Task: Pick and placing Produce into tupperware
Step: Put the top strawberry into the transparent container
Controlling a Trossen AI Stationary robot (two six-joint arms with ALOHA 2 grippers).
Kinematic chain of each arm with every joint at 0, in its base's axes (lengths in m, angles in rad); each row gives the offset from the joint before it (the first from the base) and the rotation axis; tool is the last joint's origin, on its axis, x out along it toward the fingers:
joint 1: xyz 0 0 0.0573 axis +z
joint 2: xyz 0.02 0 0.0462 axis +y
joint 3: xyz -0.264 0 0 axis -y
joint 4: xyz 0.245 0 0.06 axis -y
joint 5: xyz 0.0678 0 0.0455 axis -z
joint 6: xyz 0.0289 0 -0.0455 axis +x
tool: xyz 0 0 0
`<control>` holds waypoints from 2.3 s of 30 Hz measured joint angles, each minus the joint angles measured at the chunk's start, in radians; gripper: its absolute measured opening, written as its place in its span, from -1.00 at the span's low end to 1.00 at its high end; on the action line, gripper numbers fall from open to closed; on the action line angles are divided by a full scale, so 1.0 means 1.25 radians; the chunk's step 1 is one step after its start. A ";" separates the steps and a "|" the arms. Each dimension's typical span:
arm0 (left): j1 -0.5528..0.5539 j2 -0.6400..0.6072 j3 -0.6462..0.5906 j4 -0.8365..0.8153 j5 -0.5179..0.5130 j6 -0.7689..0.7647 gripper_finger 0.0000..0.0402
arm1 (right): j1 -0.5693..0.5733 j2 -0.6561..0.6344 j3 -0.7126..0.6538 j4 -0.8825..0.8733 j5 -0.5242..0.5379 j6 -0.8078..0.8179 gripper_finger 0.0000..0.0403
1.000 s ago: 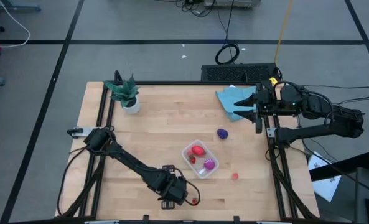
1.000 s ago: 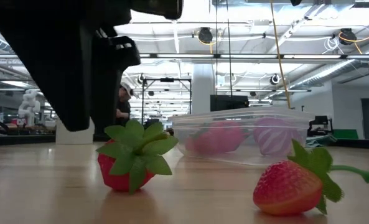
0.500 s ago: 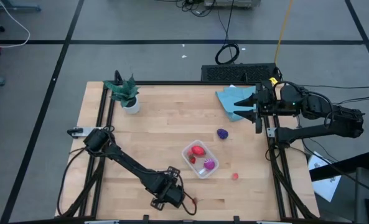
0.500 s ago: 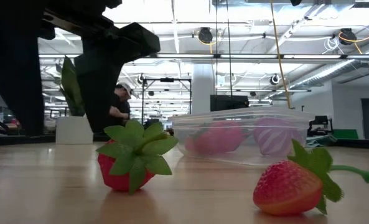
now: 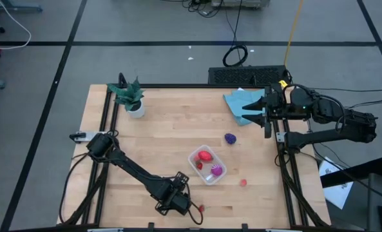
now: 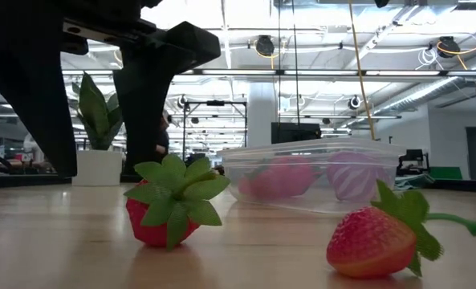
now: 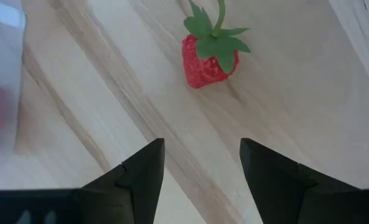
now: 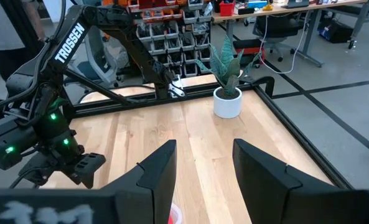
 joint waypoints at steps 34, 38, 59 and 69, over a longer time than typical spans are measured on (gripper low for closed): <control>0.002 0.000 0.000 0.126 -0.023 0.179 0.06 | 0.000 0.000 0.000 0.000 0.000 0.020 -0.25; 0.002 0.000 0.000 0.146 0.002 0.175 0.06 | 0.000 0.000 0.000 0.000 0.000 0.020 -0.25; 0.002 0.041 0.000 0.166 0.036 0.163 0.06 | 0.000 0.000 0.000 0.000 0.000 0.020 -0.25; 0.012 0.048 0.000 0.197 0.019 0.167 0.06 | 0.000 0.001 0.000 -0.005 0.000 0.020 -0.25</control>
